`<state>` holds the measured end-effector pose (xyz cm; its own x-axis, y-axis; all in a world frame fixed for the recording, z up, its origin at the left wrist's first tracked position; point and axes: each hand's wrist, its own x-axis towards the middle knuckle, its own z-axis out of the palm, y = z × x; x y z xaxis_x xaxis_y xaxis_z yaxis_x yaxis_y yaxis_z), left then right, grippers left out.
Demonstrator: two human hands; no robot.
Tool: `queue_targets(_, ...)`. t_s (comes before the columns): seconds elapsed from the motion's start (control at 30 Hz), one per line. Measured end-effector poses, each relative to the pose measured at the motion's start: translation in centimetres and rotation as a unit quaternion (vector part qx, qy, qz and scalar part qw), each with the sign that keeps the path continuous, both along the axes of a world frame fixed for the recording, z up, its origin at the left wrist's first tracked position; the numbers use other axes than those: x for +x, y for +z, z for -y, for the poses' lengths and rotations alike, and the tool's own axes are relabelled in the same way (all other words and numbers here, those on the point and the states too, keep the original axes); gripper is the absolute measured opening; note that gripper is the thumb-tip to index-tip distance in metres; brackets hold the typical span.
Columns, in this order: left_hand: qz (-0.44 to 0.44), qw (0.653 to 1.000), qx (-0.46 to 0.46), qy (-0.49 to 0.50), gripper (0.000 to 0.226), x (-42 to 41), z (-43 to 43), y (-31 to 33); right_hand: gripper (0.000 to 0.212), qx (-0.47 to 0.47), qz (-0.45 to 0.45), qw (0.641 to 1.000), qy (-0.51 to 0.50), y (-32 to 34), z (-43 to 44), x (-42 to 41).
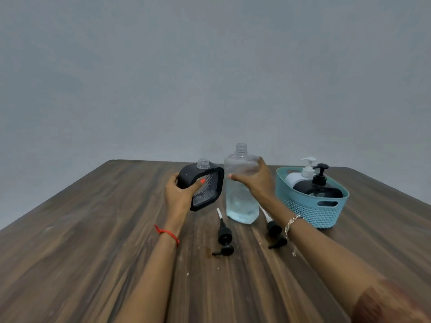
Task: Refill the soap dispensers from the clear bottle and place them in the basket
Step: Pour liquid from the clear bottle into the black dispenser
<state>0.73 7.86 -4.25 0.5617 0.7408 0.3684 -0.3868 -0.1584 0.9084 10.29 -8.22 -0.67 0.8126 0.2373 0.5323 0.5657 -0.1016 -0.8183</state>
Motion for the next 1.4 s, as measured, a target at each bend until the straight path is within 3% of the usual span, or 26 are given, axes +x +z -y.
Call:
queue_targets(0.3,-0.004,0.999,0.018,0.038,0.041,-1.4,1.3,0.0,0.079,-0.155,0.134,0.977,-0.067,3.9,1.4,-2.2)
queue_targets(0.63,-0.008,0.995,0.046,0.087,0.041,-1.9,2.4,-0.1,0.074,-0.324,0.25,0.906,-0.11,4.9,1.5,-4.0)
queue_targets(1.07,-0.001,0.993,0.054,0.108,0.047,-1.9,2.9,-0.2,0.071,-0.421,0.325,0.831,-0.162,4.9,0.9,-3.4)
queue_targets(1.4,-0.002,0.993,0.053,0.105,0.048,-2.0,3.2,-0.3,0.069,-0.445,0.333,0.815,-0.162,5.0,0.9,-3.5)
